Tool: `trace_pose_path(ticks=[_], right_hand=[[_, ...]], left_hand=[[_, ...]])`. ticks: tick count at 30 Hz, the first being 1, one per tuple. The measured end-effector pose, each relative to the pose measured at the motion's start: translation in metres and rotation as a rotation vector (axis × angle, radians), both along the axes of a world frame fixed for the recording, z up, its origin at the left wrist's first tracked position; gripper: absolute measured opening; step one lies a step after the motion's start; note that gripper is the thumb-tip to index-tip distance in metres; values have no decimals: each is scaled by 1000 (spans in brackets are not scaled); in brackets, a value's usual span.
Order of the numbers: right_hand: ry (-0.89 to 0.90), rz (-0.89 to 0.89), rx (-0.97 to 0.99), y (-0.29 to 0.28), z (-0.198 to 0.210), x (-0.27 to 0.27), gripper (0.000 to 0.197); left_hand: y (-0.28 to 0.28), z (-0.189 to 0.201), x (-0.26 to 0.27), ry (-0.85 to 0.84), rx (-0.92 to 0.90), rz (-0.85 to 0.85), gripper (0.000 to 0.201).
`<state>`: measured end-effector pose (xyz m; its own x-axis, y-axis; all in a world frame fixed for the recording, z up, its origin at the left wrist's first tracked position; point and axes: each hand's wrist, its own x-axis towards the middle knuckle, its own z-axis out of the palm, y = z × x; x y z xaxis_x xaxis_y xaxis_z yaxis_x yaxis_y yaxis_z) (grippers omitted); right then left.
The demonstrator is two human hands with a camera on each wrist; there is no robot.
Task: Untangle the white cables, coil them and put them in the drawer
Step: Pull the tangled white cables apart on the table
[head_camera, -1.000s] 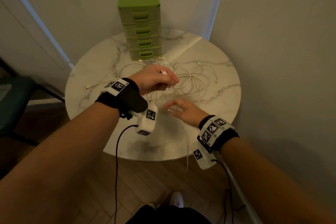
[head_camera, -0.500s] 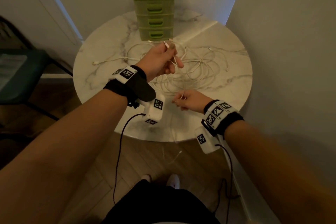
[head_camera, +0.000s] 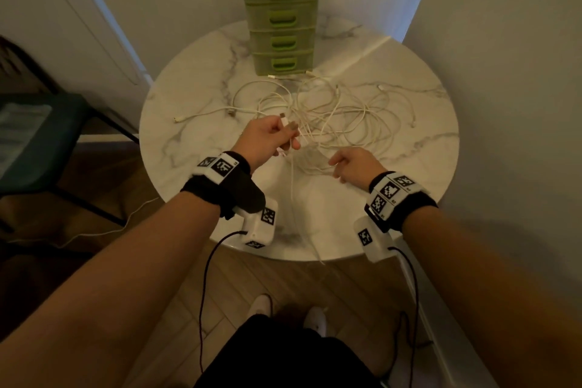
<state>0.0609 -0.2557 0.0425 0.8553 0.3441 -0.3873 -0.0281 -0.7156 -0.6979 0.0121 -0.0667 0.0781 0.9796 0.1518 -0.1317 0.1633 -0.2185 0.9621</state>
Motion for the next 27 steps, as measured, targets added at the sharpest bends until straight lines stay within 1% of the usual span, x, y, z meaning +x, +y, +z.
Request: trace_pose_path(ticks=[2,5,7,11,15,19,21,22,25,27], right_hand=[[-69,-93,52,7,-2,9,25],[-141,-218,164,23,-1,16,24],[-163,-199,210,41,0,20,23],[-187,-39,207,90,-2,27,24],[-285,145,70,140,-6,44,29],[-387,337,-67,200,-13,78,42],[-442,442,-187,218,-11,92,51],[-441,502,-225,226,-13,99,54],[-395,613,-240,250,-27,110,57],[-385,651,-266,258,-34,117,53]], left_hand=[[8,-7,1,13,-9,38,21],[17,-14,3,35,-122,104,20],[22,-17,4,53,-205,159,20],[38,-22,2,91,-263,268,21],[61,-29,0,99,-285,384,21],[91,-43,3,118,-269,493,20],[98,-45,4,124,-272,492,23],[102,-46,5,122,-272,491,23],[114,-53,4,124,-298,509,25],[120,-58,3,131,-315,503,27]])
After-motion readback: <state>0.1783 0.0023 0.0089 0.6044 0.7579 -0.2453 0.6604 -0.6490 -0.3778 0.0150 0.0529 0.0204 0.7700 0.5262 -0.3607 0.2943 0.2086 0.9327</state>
